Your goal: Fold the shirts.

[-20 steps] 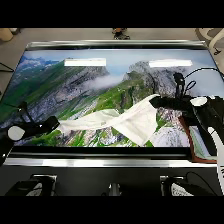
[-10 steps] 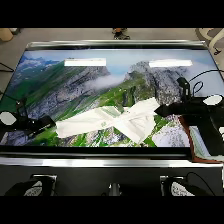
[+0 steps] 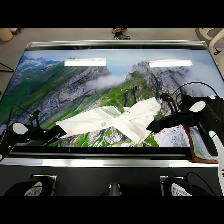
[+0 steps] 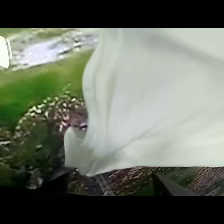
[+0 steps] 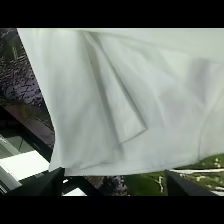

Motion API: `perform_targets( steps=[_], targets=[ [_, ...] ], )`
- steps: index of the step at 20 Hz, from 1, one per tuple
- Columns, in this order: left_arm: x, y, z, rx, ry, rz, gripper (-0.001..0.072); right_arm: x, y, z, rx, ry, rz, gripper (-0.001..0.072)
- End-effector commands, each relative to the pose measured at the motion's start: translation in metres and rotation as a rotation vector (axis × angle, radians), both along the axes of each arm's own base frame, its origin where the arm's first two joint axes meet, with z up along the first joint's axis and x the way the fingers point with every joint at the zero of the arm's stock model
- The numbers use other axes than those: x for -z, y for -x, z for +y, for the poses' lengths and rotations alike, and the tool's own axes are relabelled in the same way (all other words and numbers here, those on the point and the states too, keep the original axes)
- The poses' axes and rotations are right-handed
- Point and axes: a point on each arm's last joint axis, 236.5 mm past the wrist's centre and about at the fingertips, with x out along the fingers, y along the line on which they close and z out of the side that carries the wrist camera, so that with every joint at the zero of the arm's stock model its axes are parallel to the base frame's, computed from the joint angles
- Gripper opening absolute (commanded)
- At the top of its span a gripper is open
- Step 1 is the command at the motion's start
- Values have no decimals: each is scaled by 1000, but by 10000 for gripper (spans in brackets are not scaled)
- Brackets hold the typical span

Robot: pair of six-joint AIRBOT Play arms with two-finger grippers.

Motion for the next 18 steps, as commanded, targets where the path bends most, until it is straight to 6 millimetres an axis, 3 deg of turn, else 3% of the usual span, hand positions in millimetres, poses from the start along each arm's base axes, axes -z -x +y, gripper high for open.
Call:
perform_targets(
  steps=[1,3,5,6,7,8,11,16,17,18],
  targets=[
    [1,-18,-2,-43,0,-78,593,7,3,10,-28,22,-3,690],
    [4,-24,1,-58,-10,-93,430,10,5,16,-12,0,27,691],
    [9,-26,1,-72,-2,-82,394,16,9,30,-14,-38,53,691],
    [11,-26,-2,-78,9,-74,342,23,13,36,-38,-28,65,691],
    [12,-25,-4,-77,17,-67,142,28,17,43,-61,-24,76,691],
    [11,-25,-6,-72,18,-68,35,32,17,48,-74,-18,77,691],
    [9,-25,-7,-64,20,-72,34,41,18,60,-91,-18,82,681],
    [-4,-29,-7,-48,14,-123,34,50,38,73,-171,-14,146,648],
    [-8,-30,-7,-33,9,-142,34,53,36,73,-170,-3,138,434],
    [-12,-30,-8,-13,6,-159,34,55,36,69,-178,14,133,172]
  ],
)
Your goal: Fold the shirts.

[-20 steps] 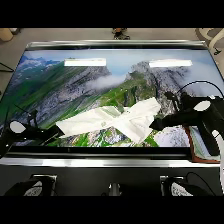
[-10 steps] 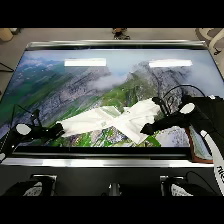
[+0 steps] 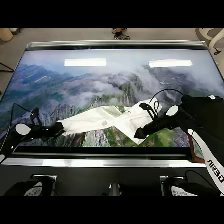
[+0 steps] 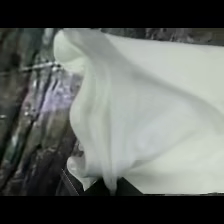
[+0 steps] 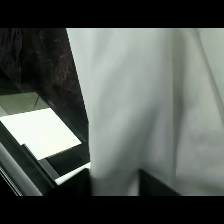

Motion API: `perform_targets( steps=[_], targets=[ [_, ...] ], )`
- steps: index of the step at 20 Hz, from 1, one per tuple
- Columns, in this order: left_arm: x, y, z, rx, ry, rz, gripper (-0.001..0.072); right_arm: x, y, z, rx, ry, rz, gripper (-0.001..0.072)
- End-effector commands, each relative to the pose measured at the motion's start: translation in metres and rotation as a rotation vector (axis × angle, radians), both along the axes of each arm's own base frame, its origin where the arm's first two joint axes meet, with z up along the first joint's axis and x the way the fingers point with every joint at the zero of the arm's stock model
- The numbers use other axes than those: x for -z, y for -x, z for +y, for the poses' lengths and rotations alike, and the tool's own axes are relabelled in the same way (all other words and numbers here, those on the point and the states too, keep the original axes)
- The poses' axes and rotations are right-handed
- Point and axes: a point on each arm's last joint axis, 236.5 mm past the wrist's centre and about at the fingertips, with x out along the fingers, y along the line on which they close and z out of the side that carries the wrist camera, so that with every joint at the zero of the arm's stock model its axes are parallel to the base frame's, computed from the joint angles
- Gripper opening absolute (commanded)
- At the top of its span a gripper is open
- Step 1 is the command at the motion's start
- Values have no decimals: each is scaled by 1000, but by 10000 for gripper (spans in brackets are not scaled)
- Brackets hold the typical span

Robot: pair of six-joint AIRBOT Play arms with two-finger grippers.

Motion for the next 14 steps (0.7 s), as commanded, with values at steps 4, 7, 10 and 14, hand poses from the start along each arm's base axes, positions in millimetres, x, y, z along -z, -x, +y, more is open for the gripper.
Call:
perform_targets(
  steps=[4,7,10,14],
  targets=[
    [-69,-18,-2,126,-61,-252,33,-12,-12,-11,-106,73,-68,19],
    [-228,-55,7,140,-177,-717,33,-94,-70,-33,-156,191,-371,19],
    [-462,-27,43,-39,-362,-1295,32,-274,-119,-74,-103,397,-910,17],
    [-566,42,95,-277,-512,-1381,31,-508,-56,-114,128,518,-1578,18]
  ],
)
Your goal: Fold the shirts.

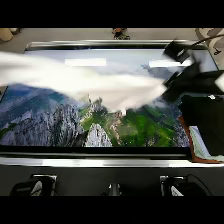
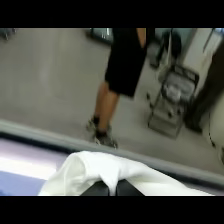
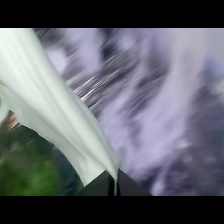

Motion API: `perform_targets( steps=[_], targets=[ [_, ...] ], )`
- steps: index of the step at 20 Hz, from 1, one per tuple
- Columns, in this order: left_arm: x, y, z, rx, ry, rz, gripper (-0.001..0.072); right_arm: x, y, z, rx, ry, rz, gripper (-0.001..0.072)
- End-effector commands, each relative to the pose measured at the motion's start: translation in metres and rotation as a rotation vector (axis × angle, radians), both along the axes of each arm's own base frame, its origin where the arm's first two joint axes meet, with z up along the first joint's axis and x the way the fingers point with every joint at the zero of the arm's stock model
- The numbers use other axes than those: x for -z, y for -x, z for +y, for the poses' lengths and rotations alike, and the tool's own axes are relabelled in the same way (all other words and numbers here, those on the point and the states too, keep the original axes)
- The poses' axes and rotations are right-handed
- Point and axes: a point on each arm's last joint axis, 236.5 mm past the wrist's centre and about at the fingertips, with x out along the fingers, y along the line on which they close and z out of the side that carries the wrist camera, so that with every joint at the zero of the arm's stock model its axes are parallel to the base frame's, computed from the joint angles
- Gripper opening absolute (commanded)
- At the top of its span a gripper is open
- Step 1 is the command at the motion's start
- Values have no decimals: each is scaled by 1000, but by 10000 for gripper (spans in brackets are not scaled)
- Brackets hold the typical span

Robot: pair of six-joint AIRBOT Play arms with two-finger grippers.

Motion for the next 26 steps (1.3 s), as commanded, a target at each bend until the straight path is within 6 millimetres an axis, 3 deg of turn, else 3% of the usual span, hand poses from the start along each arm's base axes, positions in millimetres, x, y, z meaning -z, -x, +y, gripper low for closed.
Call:
perform_targets(
  steps=[1,2,4,6,8,10,13,15,17,20,23,26],
  targets=[
    [-63,62,34,-186,-13,-67,31,-178,75,-39,110,29,-548,18],
    [-42,61,34,-184,-6,25,32,-188,93,-40,110,10,-575,18],
    [1,56,29,-150,5,201,33,-184,111,-41,111,1,-548,18],
    [29,52,23,-117,0,306,34,-164,112,-41,103,20,-466,18],
    [71,47,17,-80,17,438,34,-124,103,-39,101,26,-297,18],
    [141,46,5,-18,50,643,34,-58,91,-34,131,-15,-26,19],
    [267,58,-34,136,144,967,34,63,77,-23,113,15,360,19],
    [344,77,-63,225,222,1138,34,142,60,-21,128,27,495,20],
    [399,93,-81,256,285,1228,34,196,38,-19,147,16,532,20],
    [430,97,-91,252,370,1252,34,230,-5,-16,174,-2,485,19],
    [437,75,-81,194,395,1212,33,240,-43,-15,208,-40,391,19],
    [468,61,-70,115,447,1272,33,251,-64,-5,282,-173,383,19]
  ],
)
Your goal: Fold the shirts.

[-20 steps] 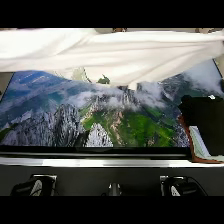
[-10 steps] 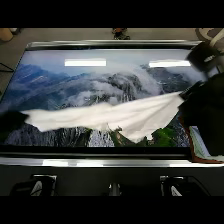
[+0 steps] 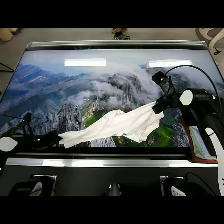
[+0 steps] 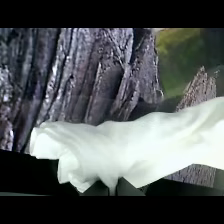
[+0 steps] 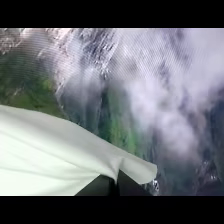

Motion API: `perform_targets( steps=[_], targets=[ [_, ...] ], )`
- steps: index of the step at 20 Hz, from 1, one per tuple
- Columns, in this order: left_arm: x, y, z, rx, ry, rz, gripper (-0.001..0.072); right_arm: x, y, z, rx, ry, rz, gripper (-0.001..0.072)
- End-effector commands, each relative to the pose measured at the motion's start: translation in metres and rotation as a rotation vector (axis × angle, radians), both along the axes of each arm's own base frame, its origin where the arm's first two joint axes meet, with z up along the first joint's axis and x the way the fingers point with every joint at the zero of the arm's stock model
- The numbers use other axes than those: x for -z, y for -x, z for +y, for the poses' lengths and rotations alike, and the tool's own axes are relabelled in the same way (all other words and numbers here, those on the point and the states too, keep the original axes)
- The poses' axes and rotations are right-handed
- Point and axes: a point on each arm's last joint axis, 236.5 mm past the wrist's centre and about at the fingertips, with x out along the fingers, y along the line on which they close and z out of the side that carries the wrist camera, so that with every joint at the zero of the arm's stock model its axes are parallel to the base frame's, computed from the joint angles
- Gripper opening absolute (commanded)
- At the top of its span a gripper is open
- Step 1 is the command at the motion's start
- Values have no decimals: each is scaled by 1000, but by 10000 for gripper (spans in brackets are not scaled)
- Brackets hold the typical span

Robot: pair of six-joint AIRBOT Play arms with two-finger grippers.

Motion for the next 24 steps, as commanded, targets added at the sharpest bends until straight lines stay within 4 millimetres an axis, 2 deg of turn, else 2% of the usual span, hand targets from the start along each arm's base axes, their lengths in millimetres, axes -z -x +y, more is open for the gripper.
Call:
perform_targets(
  steps=[1,2,4,5,6,7,9,11,12,14,16,18,20,21,24],
  targets=[
    [39,-18,10,-95,6,69,34,16,-30,16,116,-148,-38,19],
    [49,-24,13,-110,3,94,34,19,-29,25,133,-203,-14,19],
    [58,-40,16,-111,-4,120,37,23,-26,41,159,-295,31,19],
    [54,-48,16,-81,-8,115,117,23,-24,44,161,-312,44,19],
    [44,-58,15,-30,-16,95,370,24,-21,45,157,-314,56,19],
    [31,-66,16,16,-24,69,570,26,-17,46,140,-307,73,19],
    [2,-72,31,77,-64,56,579,31,-6,48,85,-278,110,19],
    [-18,-65,60,110,-159,69,565,37,8,51,27,-253,157,19],
    [-25,-59,71,112,-202,70,498,40,16,52,-2,-242,187,19],
    [-27,-37,72,126,-206,111,498,44,23,49,-17,-218,212,19],
    [-10,-10,55,160,-155,182,498,45,23,46,-21,-202,212,19],
    [14,7,27,161,-67,216,498,45,22,44,-21,-192,206,19],
    [38,12,7,128,-8,212,492,45,22,44,-21,-192,207,19],
    [46,14,2,115,5,212,466,46,22,44,-22,-192,209,19],
    [59,16,-4,99,10,218,465,46,23,44,-22,-192,210,19]
  ],
)
